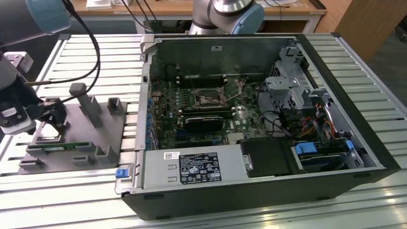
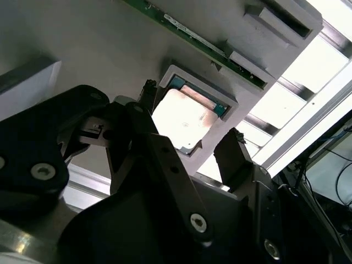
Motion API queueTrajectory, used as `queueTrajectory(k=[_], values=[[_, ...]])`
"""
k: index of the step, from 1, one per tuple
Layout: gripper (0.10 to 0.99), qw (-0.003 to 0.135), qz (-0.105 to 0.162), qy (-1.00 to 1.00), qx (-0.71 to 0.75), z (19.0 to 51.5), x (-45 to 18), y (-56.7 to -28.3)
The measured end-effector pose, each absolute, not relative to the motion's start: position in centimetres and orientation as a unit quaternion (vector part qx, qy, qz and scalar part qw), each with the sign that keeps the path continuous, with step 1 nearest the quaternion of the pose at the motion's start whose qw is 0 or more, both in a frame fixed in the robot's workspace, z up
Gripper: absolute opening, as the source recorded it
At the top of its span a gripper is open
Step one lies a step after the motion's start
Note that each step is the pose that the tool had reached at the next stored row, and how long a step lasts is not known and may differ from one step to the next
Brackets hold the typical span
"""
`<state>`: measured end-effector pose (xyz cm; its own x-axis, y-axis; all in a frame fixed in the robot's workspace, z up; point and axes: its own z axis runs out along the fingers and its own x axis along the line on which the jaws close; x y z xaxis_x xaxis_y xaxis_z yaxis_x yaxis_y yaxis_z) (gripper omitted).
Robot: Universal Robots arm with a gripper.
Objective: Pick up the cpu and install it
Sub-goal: 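Pick up the cpu and move it towards the insertion slot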
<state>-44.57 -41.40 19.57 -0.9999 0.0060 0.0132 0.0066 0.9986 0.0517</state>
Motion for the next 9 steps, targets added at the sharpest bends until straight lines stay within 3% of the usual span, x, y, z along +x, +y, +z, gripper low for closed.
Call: queueTrajectory(k=[9], values=[[0.702,0.008,-0.026,-1.000,-0.003,18.78,-44.54,-40.96]])
